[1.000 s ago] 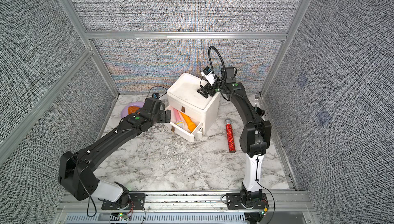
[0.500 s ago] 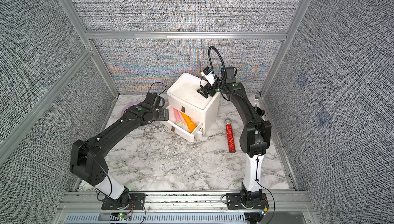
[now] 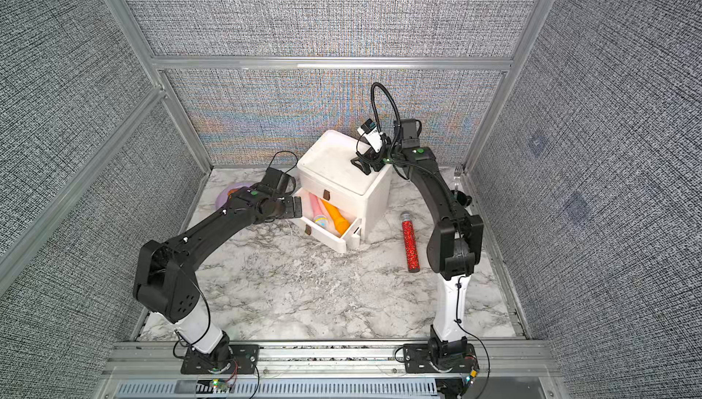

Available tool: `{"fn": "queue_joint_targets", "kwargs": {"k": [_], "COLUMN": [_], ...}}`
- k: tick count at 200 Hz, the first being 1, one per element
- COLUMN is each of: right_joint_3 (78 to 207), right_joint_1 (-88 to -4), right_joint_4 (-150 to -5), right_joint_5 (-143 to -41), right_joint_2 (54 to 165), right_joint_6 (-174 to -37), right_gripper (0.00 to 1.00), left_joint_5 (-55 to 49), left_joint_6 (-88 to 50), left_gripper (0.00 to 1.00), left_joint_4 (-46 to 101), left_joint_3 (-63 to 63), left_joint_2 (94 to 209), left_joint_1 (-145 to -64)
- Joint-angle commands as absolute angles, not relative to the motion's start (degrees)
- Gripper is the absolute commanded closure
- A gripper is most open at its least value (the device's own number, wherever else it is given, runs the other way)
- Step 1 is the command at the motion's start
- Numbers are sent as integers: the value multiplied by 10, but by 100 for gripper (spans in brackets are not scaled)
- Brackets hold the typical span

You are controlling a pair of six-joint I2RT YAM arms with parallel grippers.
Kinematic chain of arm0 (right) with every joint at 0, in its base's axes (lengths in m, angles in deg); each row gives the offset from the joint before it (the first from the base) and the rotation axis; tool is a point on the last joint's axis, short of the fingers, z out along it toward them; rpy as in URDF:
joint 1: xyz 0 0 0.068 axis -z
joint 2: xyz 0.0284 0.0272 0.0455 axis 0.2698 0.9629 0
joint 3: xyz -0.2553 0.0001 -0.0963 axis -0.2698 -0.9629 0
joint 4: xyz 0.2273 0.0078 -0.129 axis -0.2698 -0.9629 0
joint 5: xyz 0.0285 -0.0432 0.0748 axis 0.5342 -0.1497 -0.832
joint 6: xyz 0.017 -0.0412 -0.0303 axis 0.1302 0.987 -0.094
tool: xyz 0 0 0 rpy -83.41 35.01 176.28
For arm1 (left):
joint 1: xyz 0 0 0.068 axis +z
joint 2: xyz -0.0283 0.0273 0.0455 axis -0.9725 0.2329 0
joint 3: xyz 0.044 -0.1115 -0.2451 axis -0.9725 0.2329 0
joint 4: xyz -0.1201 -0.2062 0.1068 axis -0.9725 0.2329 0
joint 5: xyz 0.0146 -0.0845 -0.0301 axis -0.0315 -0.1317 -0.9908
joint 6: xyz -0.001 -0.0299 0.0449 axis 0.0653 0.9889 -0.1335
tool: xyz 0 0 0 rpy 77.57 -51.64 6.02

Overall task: Take the microphone out of the drawer
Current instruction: Open the drawer in the storage box.

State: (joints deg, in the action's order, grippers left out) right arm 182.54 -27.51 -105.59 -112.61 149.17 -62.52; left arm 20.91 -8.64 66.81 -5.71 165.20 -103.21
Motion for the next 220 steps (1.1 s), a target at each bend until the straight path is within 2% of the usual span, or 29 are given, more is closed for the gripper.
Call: {"fn": "queue_joint_targets", "kwargs": {"k": [1,49,65,151,220], "right_joint_3": [1813,1813,1812,1815,1817], "right_joint_1": [-275,-275,-274,-274,-274], "right_joint_4": [-1204,-1206,-1206,-1209,-1211], "right_joint_5": [-1102,-1098,-1098,-1093,-1092], "right_joint_2": [1515,1515,1516,1517,1520], "right_joint_6": [-658,-658,-658,-655,-654], "right_gripper": [2,2,2,2,2], "left_joint_5": [210,205,214,157,105], "left_joint_6": [-86,-95,-96,-101,-93], "left_gripper": [0,5,9,22,23], "left_joint_4": [702,707,703,726,766], "left_joint_3": [-38,-2,12,21,34], "left_joint_2": [1643,1622,1621,1611,1607], "left_joint_1": [-1027,-1014,-1008,-994,-995]}}
